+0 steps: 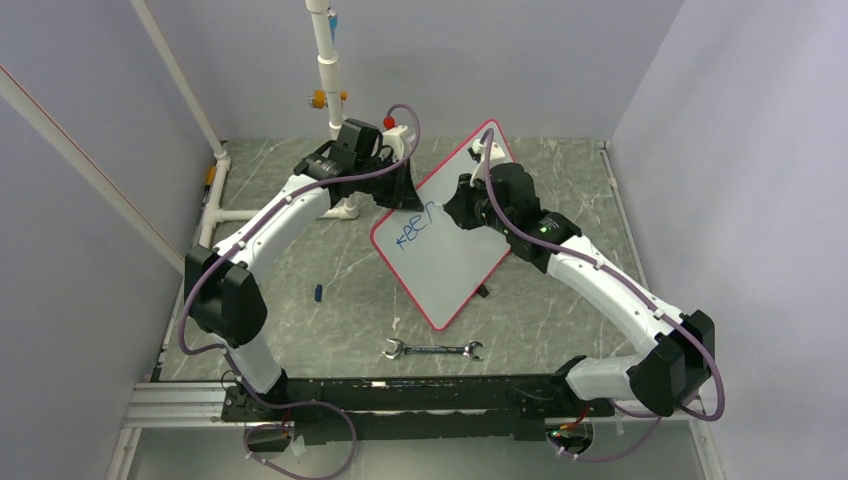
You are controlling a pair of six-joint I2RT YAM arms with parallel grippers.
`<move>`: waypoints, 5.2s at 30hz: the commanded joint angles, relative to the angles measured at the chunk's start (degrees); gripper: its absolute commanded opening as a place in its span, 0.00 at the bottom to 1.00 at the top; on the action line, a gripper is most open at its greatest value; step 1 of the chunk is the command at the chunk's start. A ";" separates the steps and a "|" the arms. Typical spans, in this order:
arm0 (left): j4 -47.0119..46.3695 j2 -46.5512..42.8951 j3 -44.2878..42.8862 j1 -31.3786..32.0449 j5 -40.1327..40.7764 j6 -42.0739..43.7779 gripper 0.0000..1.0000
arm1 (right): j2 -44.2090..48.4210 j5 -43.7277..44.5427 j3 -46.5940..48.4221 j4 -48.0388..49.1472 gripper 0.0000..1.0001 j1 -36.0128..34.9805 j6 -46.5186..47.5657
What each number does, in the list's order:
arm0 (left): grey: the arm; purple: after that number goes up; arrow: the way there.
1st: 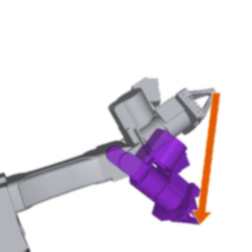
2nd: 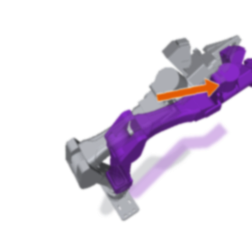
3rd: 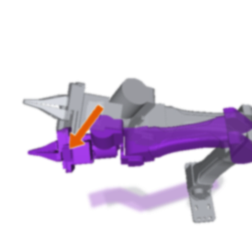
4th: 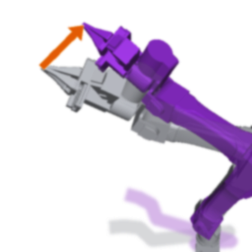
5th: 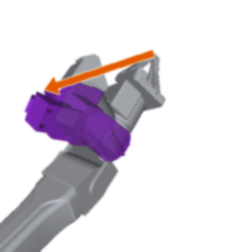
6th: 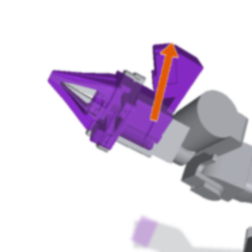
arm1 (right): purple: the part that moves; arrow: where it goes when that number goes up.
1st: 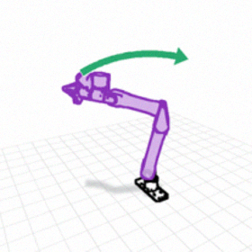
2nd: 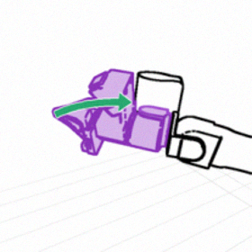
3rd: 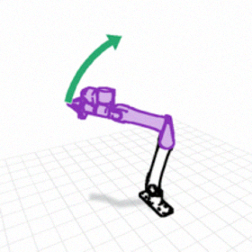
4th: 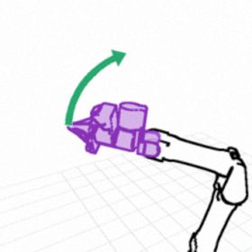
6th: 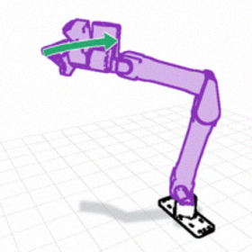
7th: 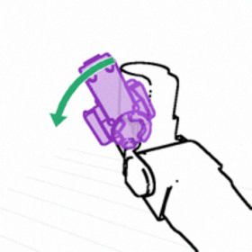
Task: Write a sentence on the whiteboard
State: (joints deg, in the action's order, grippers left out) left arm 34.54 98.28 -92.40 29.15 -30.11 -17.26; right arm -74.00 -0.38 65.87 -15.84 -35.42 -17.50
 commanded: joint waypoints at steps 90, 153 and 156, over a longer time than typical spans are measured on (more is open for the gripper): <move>1.54 -2.38 -1.91 1.95 8.03 9.27 0.00 | 2.94 -12.70 -2.93 11.41 0.00 11.69 1.95; 2.09 -1.68 -2.26 2.67 8.77 9.66 0.00 | 1.66 -14.11 -3.94 7.83 0.00 13.65 -0.25; 2.06 -1.64 -2.30 2.59 8.76 9.66 0.00 | 2.55 -13.88 -5.43 7.33 0.00 13.67 -0.19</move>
State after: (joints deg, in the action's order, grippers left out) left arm 36.29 97.10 -93.32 31.20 -27.40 -15.79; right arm -73.45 -13.89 62.22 -7.70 -21.82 -17.17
